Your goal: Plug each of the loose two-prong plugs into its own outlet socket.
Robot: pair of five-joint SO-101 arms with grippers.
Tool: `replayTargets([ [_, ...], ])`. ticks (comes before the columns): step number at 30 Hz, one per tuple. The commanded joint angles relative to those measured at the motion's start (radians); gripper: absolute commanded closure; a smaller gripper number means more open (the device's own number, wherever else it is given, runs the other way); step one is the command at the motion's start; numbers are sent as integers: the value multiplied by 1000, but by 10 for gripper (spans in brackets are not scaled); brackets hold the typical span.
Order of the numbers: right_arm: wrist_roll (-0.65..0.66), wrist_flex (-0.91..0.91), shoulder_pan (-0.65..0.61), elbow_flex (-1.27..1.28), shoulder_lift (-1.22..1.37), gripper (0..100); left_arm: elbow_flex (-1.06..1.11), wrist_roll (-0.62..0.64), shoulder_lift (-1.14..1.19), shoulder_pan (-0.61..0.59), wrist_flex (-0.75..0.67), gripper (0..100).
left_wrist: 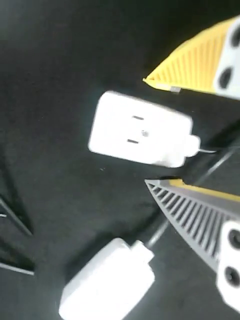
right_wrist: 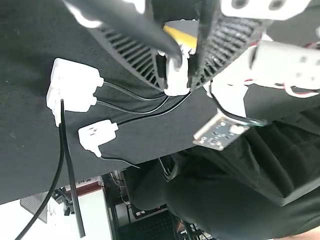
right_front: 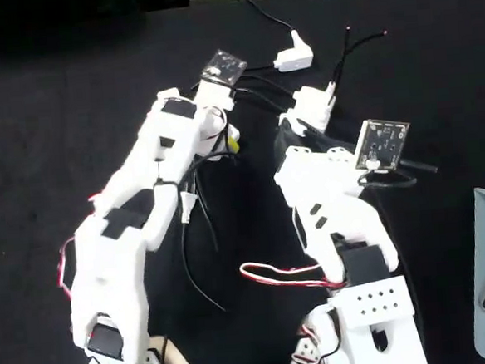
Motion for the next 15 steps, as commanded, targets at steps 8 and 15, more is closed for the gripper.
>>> replayTargets([
  [8,-14,-25,43,-5,-13,986,-262,-5,40,-22,176,939],
  [15,-14,-25,43,-5,-13,986,-317,-6,-135,-24,457,971],
])
